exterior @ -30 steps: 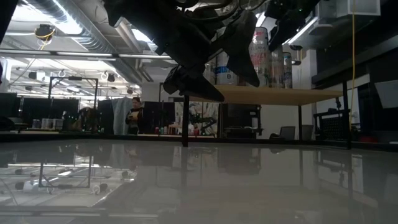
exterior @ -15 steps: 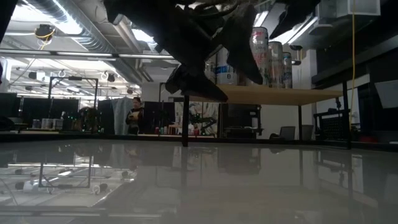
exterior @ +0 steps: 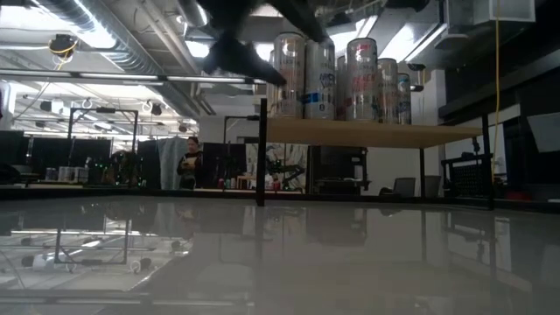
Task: Place canned beverage on shelf
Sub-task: Put the orange soda can on the shelf aligned with the orange soda cans
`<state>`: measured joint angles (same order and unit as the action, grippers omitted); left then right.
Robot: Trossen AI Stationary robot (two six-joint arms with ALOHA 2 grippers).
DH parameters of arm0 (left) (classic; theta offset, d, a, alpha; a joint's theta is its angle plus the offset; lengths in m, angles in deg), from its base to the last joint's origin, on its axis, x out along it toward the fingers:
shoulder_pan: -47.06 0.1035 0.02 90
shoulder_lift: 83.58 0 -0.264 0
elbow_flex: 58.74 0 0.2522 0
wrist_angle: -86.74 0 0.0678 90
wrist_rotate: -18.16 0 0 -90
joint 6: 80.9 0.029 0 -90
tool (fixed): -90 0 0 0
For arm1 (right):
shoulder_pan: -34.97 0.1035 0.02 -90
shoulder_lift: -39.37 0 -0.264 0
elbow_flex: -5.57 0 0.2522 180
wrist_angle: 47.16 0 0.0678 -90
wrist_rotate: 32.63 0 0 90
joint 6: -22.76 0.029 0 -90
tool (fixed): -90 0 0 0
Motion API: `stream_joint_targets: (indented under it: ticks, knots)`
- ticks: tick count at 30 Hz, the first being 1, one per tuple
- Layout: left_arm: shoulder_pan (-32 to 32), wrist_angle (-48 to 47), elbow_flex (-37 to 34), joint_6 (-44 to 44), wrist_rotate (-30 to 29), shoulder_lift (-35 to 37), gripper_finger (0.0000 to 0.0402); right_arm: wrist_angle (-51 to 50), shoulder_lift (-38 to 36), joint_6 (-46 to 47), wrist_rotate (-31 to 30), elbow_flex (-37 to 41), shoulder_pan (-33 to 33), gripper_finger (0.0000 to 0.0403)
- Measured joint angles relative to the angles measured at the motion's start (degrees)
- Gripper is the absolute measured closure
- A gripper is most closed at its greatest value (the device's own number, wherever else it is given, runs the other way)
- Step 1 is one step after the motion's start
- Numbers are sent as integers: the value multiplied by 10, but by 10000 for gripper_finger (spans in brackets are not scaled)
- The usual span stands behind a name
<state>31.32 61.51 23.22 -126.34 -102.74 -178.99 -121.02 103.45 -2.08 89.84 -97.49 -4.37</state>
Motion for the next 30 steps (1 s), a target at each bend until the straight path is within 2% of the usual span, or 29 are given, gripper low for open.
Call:
stream_joint_targets:
  ticks: [6,11,15,21,30]
  knots:
    - [-11,-153,0,-146,125,89,37,1,0,41,-24,0,135,79]
    - [-43,-298,0,-317,247,148,37,14,12,87,-106,0,258,79]
    - [-89,-379,0,-441,326,168,37,31,29,111,-170,1,344,79]
    - [-185,-440,0,-581,388,159,37,97,62,125,-200,44,436,79]
    - [-309,-468,0,-754,391,127,37,214,125,158,-200,113,505,79]
